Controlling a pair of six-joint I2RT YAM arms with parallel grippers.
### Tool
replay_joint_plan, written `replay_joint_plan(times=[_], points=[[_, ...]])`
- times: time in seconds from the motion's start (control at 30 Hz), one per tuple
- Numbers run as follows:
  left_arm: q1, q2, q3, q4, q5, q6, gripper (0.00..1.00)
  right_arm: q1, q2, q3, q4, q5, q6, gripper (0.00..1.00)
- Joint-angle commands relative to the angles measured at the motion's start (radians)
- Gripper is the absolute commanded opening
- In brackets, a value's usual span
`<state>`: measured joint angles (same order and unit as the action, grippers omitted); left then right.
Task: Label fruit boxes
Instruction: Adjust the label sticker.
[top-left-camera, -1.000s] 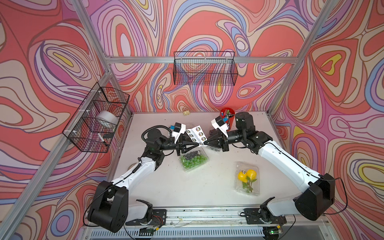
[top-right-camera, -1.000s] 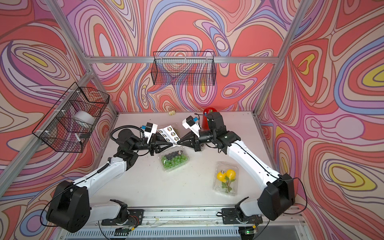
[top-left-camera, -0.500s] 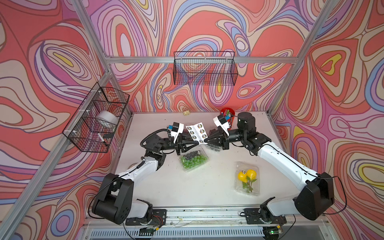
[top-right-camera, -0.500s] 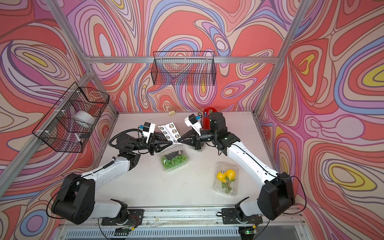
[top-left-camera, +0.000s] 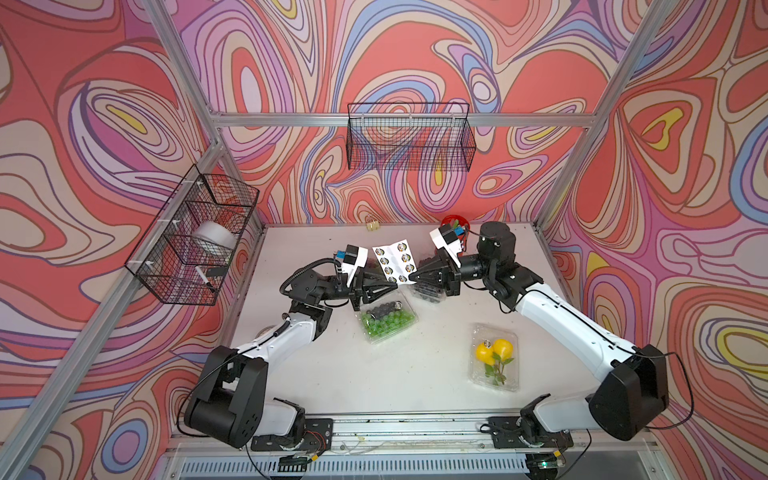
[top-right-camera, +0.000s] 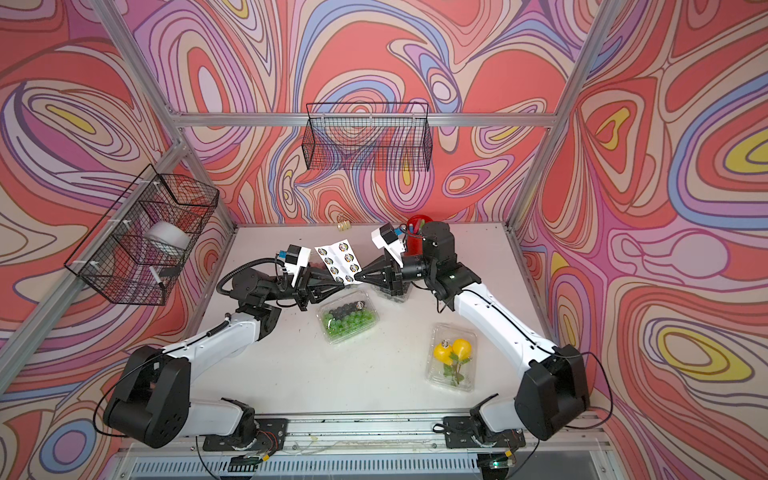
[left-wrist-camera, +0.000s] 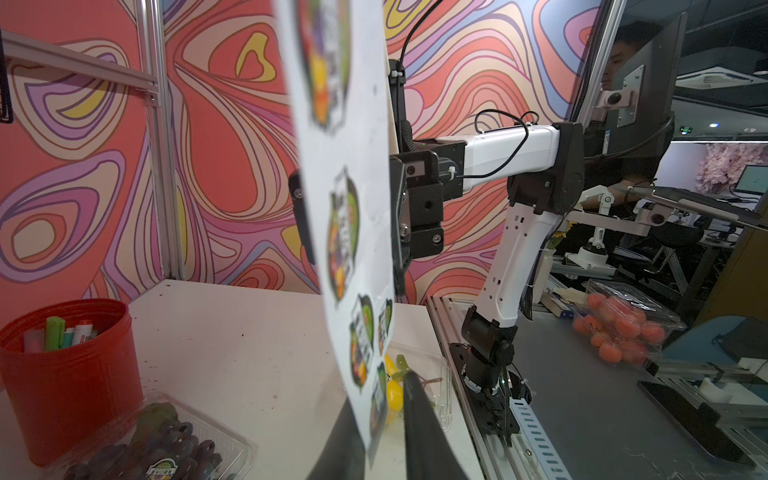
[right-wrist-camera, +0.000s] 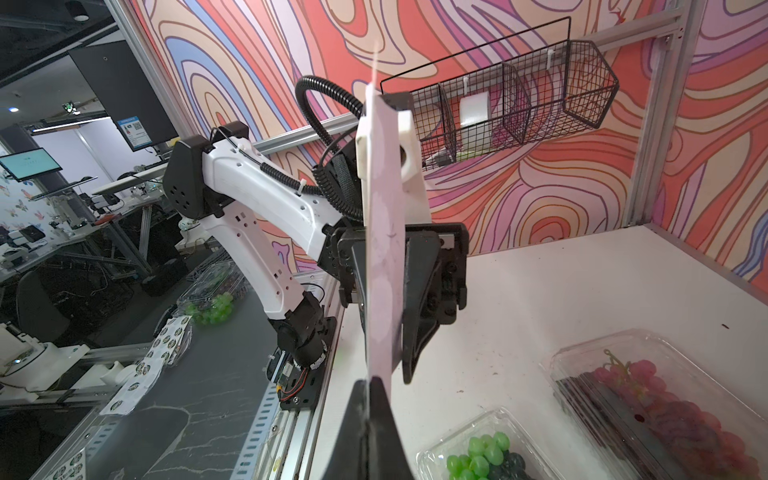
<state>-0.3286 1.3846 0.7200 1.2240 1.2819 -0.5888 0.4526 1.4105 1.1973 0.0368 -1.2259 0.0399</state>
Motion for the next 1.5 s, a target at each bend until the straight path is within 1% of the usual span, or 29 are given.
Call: replay_joint_plan(times=[0.0,0.1,0.2,0.33,0.4,0.5,0.53,0.63,0.67,0.73,0.9,1.0,1.1,1.13,1.2,1.37,1.47], points=[[-0.007,0.005,0.029,0.064,0.019,-0.015,0.25,-0.003,0.009,-0.011,-0.005,-0.021,0.002,0.0],[-0.01,0.007,0.029,0.064,0.019,-0.013,0.25,-0.004,0.013,-0.009,-0.006,-0.019,0.002,0.0],[-0.012,0.005,0.027,0.065,0.02,-0.015,0.21,-0.004,0.018,-0.004,-0.008,-0.018,0.004,0.0],[-0.016,0.004,0.027,0.064,0.017,-0.015,0.23,-0.004,0.019,-0.002,-0.023,-0.016,-0.002,0.0],[-0.018,0.004,0.03,0.063,0.019,-0.016,0.17,-0.004,0.02,-0.004,-0.026,-0.015,-0.003,0.0],[-0.018,0.005,0.032,0.063,0.026,-0.019,0.0,-0.004,0.015,-0.006,-0.033,-0.004,-0.011,0.0],[-0.019,0.004,0.033,0.064,0.03,-0.019,0.0,-0.004,0.01,-0.007,-0.047,0.009,-0.02,0.0],[-0.018,0.001,0.032,0.063,0.033,-0.02,0.0,-0.004,-0.003,-0.009,-0.108,0.037,-0.07,0.14],[-0.018,-0.001,0.03,0.063,0.034,-0.02,0.0,-0.004,-0.003,-0.011,-0.127,0.039,-0.082,0.16],[-0.019,-0.001,0.031,0.063,0.033,-0.019,0.0,-0.004,-0.001,-0.01,-0.139,0.036,-0.086,0.17],[-0.018,-0.002,0.033,0.061,0.033,-0.02,0.0,-0.004,-0.001,-0.007,-0.112,0.018,-0.067,0.15],[-0.018,-0.003,0.031,0.06,0.034,-0.02,0.0,-0.005,-0.002,-0.004,-0.105,0.002,-0.064,0.1],[-0.018,-0.004,0.03,0.057,0.035,-0.02,0.0,-0.005,0.004,-0.004,-0.088,-0.023,-0.053,0.01],[-0.018,-0.004,0.031,0.057,0.035,-0.02,0.0,-0.004,0.005,-0.005,-0.083,-0.031,-0.047,0.0],[-0.018,-0.003,0.032,0.058,0.036,-0.019,0.0,-0.004,0.012,-0.008,-0.076,-0.042,-0.039,0.0],[-0.019,0.001,0.033,0.059,0.038,-0.017,0.0,-0.004,0.027,-0.015,-0.033,-0.115,0.005,0.0],[-0.021,0.005,0.038,0.059,0.039,-0.019,0.0,-0.003,0.026,-0.016,-0.035,-0.124,0.005,0.0]])
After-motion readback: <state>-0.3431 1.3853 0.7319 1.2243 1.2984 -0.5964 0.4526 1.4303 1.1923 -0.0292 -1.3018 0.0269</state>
